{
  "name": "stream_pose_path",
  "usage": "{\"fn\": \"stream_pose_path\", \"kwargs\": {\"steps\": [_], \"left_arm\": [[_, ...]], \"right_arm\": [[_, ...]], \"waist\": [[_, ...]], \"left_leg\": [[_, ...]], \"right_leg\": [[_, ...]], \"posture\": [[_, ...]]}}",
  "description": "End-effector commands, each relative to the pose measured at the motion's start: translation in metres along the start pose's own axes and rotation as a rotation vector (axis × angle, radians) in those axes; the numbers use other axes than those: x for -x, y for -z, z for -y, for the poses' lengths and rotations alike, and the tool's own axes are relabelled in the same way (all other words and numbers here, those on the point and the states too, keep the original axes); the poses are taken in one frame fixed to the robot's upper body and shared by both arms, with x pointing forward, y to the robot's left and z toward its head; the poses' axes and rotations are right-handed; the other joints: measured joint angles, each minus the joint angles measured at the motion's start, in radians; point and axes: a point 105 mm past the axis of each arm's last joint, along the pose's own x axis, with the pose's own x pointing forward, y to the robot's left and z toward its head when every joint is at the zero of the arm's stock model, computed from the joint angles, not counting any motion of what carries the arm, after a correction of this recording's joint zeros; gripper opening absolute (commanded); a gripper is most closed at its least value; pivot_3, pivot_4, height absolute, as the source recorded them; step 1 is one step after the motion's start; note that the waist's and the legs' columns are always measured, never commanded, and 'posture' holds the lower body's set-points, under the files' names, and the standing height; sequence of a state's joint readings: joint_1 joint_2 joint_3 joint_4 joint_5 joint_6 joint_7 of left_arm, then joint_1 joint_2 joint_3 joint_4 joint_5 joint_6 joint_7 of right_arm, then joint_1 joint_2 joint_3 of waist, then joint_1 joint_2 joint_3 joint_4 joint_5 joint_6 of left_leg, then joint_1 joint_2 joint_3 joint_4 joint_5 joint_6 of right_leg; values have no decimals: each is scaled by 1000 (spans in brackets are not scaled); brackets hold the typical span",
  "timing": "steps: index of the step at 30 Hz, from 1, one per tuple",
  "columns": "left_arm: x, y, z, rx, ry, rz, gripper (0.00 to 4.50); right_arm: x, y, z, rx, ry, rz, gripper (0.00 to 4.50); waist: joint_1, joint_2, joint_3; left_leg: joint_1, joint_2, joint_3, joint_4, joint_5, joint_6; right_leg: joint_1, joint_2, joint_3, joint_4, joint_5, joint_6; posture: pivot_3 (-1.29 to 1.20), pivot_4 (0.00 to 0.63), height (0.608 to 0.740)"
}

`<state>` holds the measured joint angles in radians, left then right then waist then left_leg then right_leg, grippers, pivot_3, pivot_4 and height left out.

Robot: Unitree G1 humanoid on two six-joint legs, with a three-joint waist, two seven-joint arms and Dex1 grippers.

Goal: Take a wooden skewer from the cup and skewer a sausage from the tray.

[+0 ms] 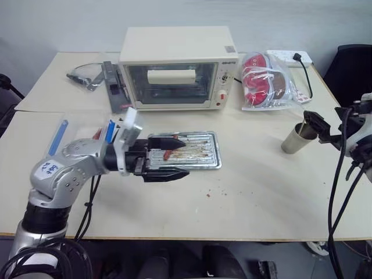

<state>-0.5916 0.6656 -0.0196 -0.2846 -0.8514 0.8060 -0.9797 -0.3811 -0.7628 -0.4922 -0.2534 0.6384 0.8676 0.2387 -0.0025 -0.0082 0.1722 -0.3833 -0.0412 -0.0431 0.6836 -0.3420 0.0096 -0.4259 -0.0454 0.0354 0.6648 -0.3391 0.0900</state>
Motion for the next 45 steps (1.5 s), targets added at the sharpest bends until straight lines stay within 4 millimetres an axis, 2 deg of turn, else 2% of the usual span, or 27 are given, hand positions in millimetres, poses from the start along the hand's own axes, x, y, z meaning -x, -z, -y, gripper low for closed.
{"fn": "stream_pose_path", "kwargs": {"steps": [1, 6, 9, 18, 21, 24, 26, 28, 31, 33, 38, 41, 45], "left_arm": [[-17, -14, -5, -63, 60, 11, 4493], [-39, -30, -14, -116, 94, 54, 4493], [-46, -30, -14, -129, 109, 53, 4500], [-52, -27, -14, -139, 110, 51, 4500], [-52, -25, -15, -144, 105, 48, 4500], [-53, -26, -16, -148, 103, 49, 4500], [-53, -26, -16, -152, 100, 50, 4500], [-53, -26, -17, -154, 96, 51, 4500], [-53, -25, -19, -157, 86, 50, 4500], [-51, -24, -20, -158, 72, 53, 4500], [-42, -19, -31, -170, -46, 72, 4500], [-33, -14, -36, -158, -129, 100, 4500], [-28, -7, -43, -189, -253, 108, 4500]], "right_arm": [[-21, -1, 10, 10, 62, 22, 4500], [-45, 10, 12, 11, 83, 6, 4500], [-51, 17, 12, 17, 88, 0, 3972], [-54, 26, 9, 11, 78, -16, 1631], [-55, 25, 8, 1, 77, -5, 1631], [-56, 24, 9, -6, 83, 4, 1155], [-55, 23, 8, 0, 79, 6, 450], [-55, 22, 6, 8, 75, 8, 122], [-52, 16, 8, 22, 88, 16, 57], [-48, 5, 10, 30, 95, 37, 57], [-30, -44, 9, 3, 92, 146, 57], [-24, -65, -7, -150, 38, 182, 57], [-26, -69, -39, -232, -50, 163, 57]], "waist": [[-2, 0, 0], [-3, 0, 0], [-5, 0, 0], [-4, 0, 0], [-4, 0, 0], [-4, 0, 0], [-4, 0, 0], [-4, 0, 0], [-3, 0, 0], [-4, 0, 0], [-2, 1, 0], [-5, 1, 0], [-9, 1, 0]], "left_leg": [[-3, 0, 0, 1, 0, 0], [-3, 0, 1, 1, 0, 0], [-3, 0, 1, 1, 0, 0], [-3, 0, 1, 2, 1, 0], [-3, 0, 1, 2, 1, 0], [-3, 0, 1, 3, 1, 0], [-3, 0, 1, 3, 1, 0], [-3, 0, 1, 3, 1, 0], [-3, 0, 1, 3, 1, 0], [-3, 0, 1, 3, 1, 0], [-3, 0, 1, 3, 1, 0], [-4, 0, 0, 3, 1, 0], [-3, 1, 0, 3, 1, 0]], "right_leg": [[-2, 0, 0, 1, 0, 0], [-4, 0, 0, 2, 0, 0], [-4, 0, 1, 2, 0, 0], [-4, 0, 1, 3, 0, 0], [-4, 0, 1, 3, 0, 0], [-4, 0, 1, 3, 0, 0], [-4, 0, 0, 3, 0, 0], [-4, 0, 1, 4, 0, 0], [-4, 0, 1, 4, 0, 0], [-4, 0, 1, 4, 0, 0], [-4, 0, 1, 4, 0, 0], [-5, 0, 1, 4, 0, 0], [-5, 0, 0, 5, 0, 0]], "posture": [[0, 150, 740], [0, 150, 740], [0, 150, 740], [0, 150, 740], [0, 150, 740], [0, 150, 740], [0, 150, 740], [0, 150, 740], [0, 150, 740], [0, 150, 740], [0, 150, 740], [0, 150, 740], [0, 150, 740]]}}
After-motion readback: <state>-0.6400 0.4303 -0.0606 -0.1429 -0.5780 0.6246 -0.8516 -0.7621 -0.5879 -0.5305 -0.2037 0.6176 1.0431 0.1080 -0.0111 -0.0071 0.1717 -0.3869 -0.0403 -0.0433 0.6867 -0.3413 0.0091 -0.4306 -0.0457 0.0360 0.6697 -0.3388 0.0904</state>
